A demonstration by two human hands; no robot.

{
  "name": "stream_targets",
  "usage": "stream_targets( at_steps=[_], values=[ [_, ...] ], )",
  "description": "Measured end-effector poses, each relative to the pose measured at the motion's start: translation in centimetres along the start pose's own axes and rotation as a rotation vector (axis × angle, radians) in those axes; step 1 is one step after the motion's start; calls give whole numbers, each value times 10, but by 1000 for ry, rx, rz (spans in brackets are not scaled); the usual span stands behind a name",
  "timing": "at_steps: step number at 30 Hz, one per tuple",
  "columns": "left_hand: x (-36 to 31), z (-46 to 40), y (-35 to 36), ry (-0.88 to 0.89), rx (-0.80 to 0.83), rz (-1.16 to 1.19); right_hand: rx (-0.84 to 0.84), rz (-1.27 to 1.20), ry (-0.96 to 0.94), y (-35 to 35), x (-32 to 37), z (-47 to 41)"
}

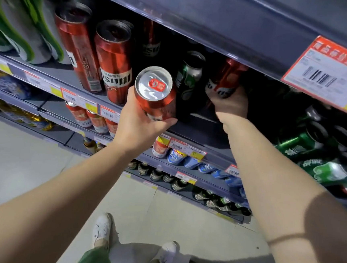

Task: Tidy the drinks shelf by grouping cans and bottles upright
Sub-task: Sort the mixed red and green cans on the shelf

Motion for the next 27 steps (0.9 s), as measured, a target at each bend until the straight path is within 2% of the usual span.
stream_targets(
  at_steps=[8, 11, 13, 17, 20, 24, 27],
  values=[
    [18, -3, 3, 25, 70, -61, 26, -11, 25, 7, 1, -5],
    [16, -3, 1, 16, 91, -41, -173, -100, -1, 12, 1, 19],
    [16, -4, 0, 4, 94, -34, -214, -102, -105, 20, 5, 42],
    [17, -8, -2, -4, 79, -15, -21, 223, -192, 37, 35, 49],
    [16, -6, -4, -15, 56, -2, 33, 426, -256, 42, 44, 38],
    [14, -4, -4, -15, 65, -48, -110, 272, -385, 40, 32, 56],
    [13, -5, -3, -4, 55, -88, -57, 84, -300, 42, 26, 62]
  ],
)
Point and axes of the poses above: each hand's wrist, its own z-axis away from the middle knuckle, its own y-axis out of the palm, x = y × z, the point moved 1 cm from there along -z, towards the middle knuckle, and after that the axes turned 9 degrees about -z, right-handed, at the moved point
